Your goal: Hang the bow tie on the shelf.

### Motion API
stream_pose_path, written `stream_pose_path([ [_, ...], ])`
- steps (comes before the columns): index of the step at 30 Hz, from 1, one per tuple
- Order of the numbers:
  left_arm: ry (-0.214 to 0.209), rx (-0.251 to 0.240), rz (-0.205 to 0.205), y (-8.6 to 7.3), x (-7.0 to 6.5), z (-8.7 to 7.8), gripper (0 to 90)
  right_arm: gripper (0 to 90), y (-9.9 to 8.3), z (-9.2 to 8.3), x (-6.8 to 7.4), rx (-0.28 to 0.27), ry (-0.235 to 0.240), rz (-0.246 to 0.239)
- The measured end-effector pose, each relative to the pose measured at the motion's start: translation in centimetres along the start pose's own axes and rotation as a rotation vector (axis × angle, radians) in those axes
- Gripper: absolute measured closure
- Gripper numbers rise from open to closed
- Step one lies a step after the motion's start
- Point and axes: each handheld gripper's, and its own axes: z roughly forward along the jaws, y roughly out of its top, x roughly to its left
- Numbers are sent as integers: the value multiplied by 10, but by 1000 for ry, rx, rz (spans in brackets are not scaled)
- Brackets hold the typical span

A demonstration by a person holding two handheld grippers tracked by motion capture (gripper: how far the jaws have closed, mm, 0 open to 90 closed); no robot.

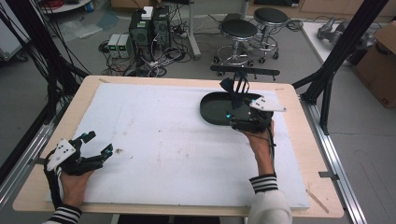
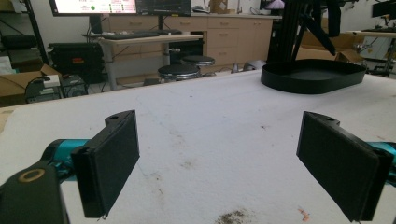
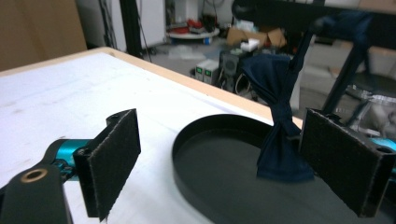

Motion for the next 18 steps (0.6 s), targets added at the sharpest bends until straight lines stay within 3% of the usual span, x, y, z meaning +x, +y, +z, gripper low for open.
stream_pose_path([
  [5,0,5,0,0,0,0,134,117,-19,-43,15,-87,14,-10],
  [10,2,8,1,0,0,0,134,117,-60,-75,34,-136,3,11],
  [16,6,5,1,0,0,0,134,117,-100,-83,46,-163,-32,36],
  [18,7,2,-4,0,0,0,134,117,-105,-82,47,-136,-51,11],
])
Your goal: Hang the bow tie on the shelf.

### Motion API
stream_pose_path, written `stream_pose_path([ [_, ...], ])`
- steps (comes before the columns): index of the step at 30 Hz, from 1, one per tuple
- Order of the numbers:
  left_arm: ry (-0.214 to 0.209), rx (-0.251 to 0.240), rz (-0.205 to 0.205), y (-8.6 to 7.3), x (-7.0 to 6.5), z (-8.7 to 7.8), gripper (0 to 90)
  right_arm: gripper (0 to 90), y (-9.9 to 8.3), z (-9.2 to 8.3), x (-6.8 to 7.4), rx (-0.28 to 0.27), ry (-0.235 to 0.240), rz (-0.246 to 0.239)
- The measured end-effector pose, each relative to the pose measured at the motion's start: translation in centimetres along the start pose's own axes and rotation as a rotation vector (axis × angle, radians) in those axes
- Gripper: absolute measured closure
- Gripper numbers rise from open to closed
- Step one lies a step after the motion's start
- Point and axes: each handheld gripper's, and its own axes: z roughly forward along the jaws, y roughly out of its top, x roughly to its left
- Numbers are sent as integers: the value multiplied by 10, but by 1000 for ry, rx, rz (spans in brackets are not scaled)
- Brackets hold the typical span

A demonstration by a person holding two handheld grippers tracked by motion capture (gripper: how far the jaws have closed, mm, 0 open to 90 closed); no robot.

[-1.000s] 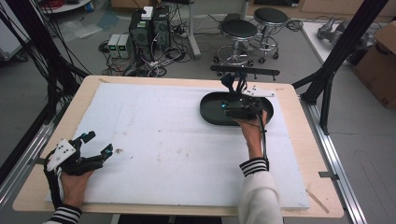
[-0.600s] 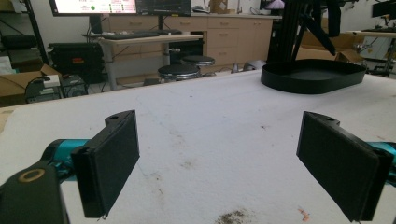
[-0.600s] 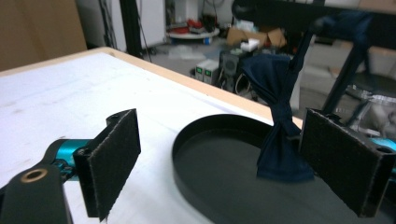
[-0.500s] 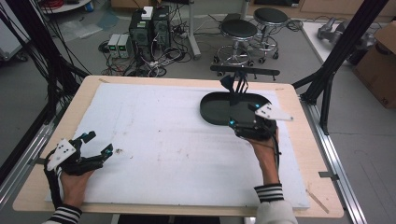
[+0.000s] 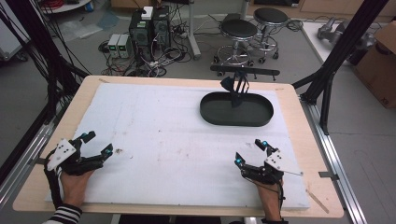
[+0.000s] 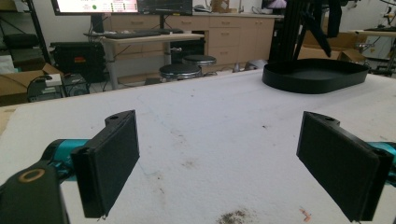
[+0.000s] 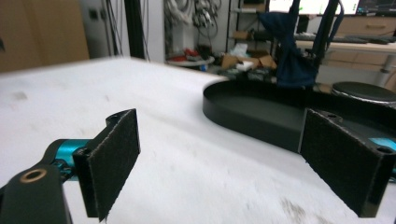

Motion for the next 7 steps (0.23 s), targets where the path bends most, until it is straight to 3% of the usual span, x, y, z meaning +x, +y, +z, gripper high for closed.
stream_pose_path([
  [7,-4,-3,-7,0,1,0,134,117,-6,2,5,-28,-65,-46],
])
